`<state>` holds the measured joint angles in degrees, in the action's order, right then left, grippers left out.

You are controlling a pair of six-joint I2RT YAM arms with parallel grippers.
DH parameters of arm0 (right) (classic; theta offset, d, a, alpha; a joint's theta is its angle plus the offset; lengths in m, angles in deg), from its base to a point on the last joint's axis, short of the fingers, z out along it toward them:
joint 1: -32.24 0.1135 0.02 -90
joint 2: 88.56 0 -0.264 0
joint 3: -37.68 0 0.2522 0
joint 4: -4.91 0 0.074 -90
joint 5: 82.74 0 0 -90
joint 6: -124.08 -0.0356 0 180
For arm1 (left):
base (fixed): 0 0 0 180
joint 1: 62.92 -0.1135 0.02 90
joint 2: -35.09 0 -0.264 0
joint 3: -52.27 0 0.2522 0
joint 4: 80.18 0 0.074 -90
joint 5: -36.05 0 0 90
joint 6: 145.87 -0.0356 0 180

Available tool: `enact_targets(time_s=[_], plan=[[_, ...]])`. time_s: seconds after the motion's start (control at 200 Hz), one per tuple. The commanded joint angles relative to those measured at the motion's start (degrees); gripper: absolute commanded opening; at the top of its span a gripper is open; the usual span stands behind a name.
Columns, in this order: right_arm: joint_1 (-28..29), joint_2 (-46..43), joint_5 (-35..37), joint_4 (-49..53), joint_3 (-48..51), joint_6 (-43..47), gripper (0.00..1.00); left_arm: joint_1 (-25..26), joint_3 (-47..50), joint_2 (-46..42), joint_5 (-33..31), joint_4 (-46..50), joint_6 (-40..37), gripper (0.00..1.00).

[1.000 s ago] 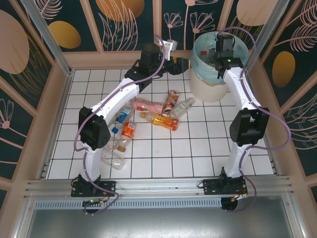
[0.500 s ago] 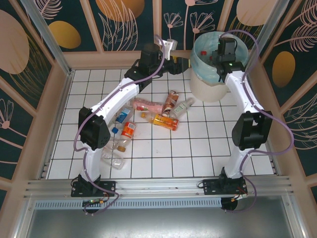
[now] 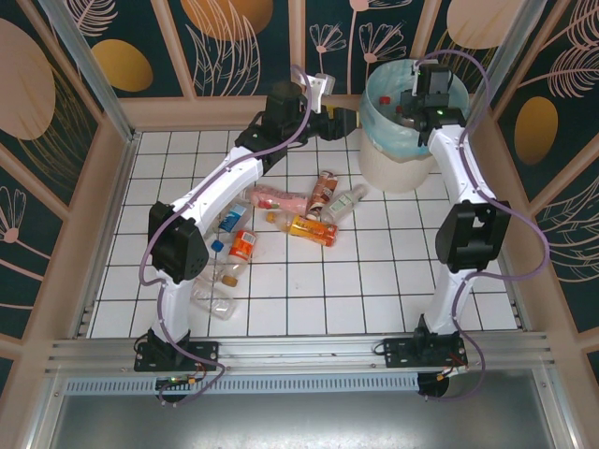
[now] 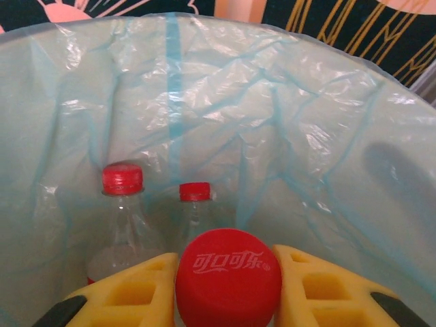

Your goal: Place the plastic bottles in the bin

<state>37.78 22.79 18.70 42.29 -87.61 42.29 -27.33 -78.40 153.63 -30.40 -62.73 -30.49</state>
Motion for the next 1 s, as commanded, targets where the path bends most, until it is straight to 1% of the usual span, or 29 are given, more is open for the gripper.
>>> enact_targets(time_s=[0.0, 0.105, 0.195, 0.295, 0.31, 0.41, 0.495, 0.591, 0.741, 0.991], plan=[[0.1, 1.8, -6.2, 8.1, -2.1, -2.6, 0.27, 0.2, -1.7, -0.5, 0.0, 0.2, 0.1, 0.68], [-0.1, 2.8, -8.2, 10.1, -4.5, -3.8, 0.30, 0.2, -1.5, -0.7, 0.0, 0.5, -0.1, 0.69], [0.0, 3.8, -9.8, 13.1, -8.0, -4.7, 0.41, 0.3, -1.5, -0.8, 0.1, 0.7, -0.4, 0.69], [0.4, 3.4, -10.3, 14.4, -11.1, -5.9, 0.48, 0.2, -1.7, -0.7, 0.1, 0.7, -0.6, 0.69], [0.4, 3.2, -11.8, 14.4, -11.4, -6.1, 0.48, 0.2, -1.8, -0.7, 0.1, 0.7, -0.6, 0.69], [0.8, 0.9, -15.1, 12.8, -12.1, -7.9, 0.53, 0.2, -2.1, -0.6, 0.2, 0.4, -0.6, 0.69], [0.8, -1.4, -17.0, 10.1, -11.1, -9.4, 0.56, 0.2, -2.2, -0.7, 0.3, 0.1, -0.3, 0.69], [0.8, -3.3, -18.3, 8.0, -10.0, -11.0, 0.62, 0.2, -2.1, -0.8, 0.4, 0.1, -0.2, 0.69], [0.7, -4.5, -20.2, 6.8, -10.0, -12.6, 0.63, 0.2, -1.9, -1.3, 0.0, 0.5, -0.8, 0.69], [1.8, -6.6, -23.0, 6.7, -10.5, -15.0, 0.61, 0.2, -0.6, -3.7, -3.2, 1.4, -2.6, 0.69]])
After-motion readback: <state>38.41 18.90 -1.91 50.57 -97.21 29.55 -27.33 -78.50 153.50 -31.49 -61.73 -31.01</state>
